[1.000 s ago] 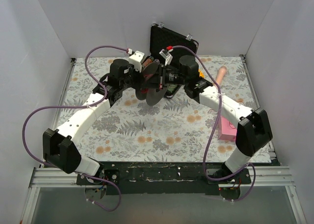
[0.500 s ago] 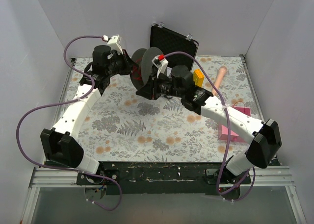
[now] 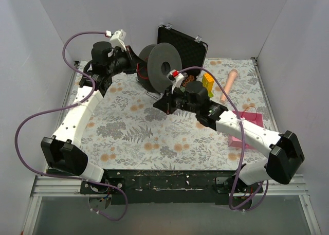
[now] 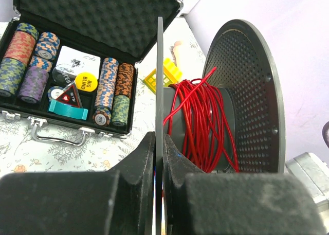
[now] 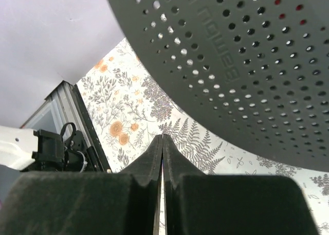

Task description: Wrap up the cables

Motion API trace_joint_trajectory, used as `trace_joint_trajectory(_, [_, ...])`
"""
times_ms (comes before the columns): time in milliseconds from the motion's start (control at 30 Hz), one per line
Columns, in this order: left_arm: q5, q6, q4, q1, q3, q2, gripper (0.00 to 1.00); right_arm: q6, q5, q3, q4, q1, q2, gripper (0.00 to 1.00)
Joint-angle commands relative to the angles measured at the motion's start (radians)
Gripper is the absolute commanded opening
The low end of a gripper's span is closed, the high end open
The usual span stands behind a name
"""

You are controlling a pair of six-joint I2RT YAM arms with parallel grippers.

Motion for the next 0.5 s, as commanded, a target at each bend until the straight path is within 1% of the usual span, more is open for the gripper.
trace_joint_trajectory(0, [0.141,-0.003,0.046,0.037,0.059,-0.04,0.0,-0.099,-0.057,-0.039,0.087,-0.009,-0.081,0.11])
trace_joint_trajectory(67, [0.218,-0.011,0.06,0.07,0.036,-0.043,0.0,-0.148,-0.134,-0.05,0.058,-0.027,-0.099,0.19])
trace_joint_trajectory(167, [0.319,-0.014,0.083,0.136,-0.039,-0.054,0.0,-0.222,-0.206,-0.05,-0.042,-0.055,-0.127,0.32])
trace_joint_trajectory(233, [0.375,-0.014,0.1,0.185,-0.095,-0.056,0.0,-0.257,-0.217,-0.056,-0.111,-0.07,-0.151,0.36])
trace_joint_trajectory(300, [0.442,-0.016,0.127,0.243,-0.152,-0.053,0.0,-0.281,-0.214,-0.069,-0.172,-0.086,-0.176,0.38])
trace_joint_trajectory(367, [0.47,-0.001,0.141,0.276,-0.201,-0.05,0.0,-0.291,-0.197,-0.094,-0.2,-0.106,-0.207,0.4])
trace_joint_trajectory(400, [0.482,0.012,0.147,0.328,-0.229,-0.05,0.0,-0.293,-0.191,-0.109,-0.206,-0.119,-0.225,0.4])
trace_joint_trajectory(467, [0.502,0.038,0.164,0.372,-0.278,-0.04,0.0,-0.288,-0.189,-0.14,-0.203,-0.147,-0.256,0.41])
